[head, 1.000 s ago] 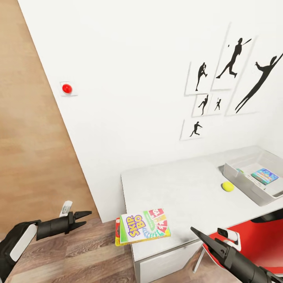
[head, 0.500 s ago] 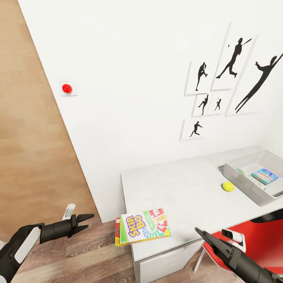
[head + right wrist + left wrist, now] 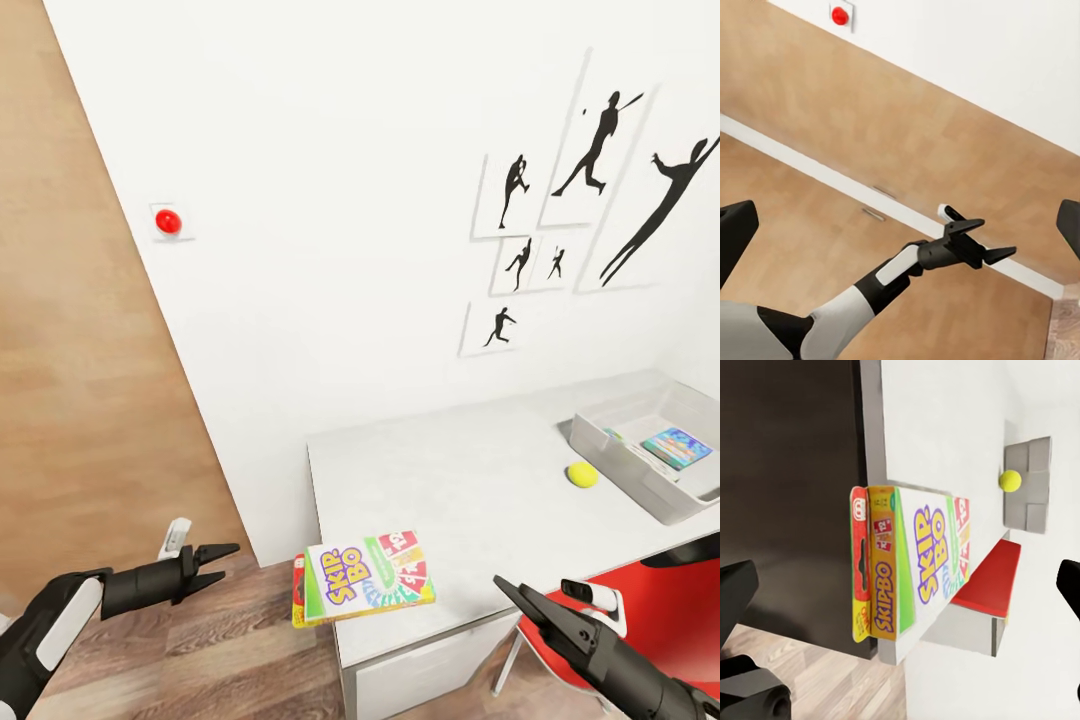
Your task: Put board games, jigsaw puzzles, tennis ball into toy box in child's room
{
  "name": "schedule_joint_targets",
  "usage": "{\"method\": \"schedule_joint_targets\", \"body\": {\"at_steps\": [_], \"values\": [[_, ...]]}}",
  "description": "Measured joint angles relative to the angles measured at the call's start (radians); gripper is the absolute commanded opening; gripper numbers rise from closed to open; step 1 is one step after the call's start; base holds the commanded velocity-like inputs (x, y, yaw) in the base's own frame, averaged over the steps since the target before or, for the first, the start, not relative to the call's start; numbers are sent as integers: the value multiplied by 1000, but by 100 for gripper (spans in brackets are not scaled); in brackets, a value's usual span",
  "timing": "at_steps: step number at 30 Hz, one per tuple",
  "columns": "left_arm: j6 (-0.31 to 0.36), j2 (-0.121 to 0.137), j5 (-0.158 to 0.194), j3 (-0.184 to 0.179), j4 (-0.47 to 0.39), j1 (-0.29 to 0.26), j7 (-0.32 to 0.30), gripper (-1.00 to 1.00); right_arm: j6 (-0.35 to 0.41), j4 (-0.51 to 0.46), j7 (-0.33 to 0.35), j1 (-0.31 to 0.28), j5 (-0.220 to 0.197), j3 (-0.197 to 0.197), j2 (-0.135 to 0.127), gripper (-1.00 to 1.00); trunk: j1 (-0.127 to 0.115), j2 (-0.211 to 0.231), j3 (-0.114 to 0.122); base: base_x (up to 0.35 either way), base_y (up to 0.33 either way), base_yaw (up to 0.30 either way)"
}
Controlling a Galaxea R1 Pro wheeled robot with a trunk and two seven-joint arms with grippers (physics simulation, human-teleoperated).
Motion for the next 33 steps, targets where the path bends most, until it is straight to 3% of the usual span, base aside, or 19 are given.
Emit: {"method": "schedule_joint_targets", "body": {"at_steps": [17,23,33], "values": [[6,-1,-2,-1,0,0,11,100,12,-3,46,0,-7,-37,-2,100,65,-119,-53,0,0,0],[8,1,-2,-3,0,0,3,100,18,-3,67,2,-44,-67,-5,100,88,-161,-72,0,0,0],[10,1,-4,-9,0,-2,-2,100,13,-4,73,2,-87,-74,-2,100,127,-232,-104,0,0,0]]}}
